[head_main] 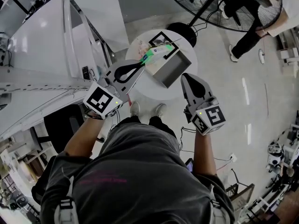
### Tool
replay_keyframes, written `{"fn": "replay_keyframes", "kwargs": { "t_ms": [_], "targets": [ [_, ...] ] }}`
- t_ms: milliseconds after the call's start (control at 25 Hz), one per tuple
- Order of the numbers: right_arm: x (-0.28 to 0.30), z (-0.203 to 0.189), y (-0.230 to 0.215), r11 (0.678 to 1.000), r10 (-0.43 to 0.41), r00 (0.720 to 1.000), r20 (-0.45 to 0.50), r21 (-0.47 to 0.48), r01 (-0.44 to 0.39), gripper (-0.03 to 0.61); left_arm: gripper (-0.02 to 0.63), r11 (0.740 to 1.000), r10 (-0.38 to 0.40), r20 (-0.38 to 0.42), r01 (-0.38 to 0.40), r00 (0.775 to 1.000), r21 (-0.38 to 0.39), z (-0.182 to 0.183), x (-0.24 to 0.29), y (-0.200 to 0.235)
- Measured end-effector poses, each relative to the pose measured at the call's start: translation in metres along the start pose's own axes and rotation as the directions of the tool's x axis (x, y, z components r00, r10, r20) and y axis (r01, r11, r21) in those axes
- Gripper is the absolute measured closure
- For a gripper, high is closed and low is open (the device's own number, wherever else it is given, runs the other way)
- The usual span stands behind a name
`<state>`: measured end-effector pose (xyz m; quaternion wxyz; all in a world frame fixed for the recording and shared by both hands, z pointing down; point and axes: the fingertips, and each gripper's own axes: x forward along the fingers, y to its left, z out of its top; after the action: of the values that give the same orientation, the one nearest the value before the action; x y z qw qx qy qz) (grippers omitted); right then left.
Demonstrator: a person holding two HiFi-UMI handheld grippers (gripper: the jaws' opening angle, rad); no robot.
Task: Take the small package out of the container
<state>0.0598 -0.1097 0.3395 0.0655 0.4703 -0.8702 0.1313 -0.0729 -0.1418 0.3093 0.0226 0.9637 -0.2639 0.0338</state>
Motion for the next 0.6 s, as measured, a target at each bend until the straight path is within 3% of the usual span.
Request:
{"fn": "replay_keyframes", "kwargs": {
  "t_ms": [600],
  "targets": [
    [-0.0004, 0.0012, 0.0005, 1.0, 0.005, 1.0, -0.008, -0.025, -0.005, 0.557, 0.594, 1.0, -0.001, 0.012, 0.001, 1.0, -0.03, 0.0026, 0.0008, -0.0007]
  ]
}}
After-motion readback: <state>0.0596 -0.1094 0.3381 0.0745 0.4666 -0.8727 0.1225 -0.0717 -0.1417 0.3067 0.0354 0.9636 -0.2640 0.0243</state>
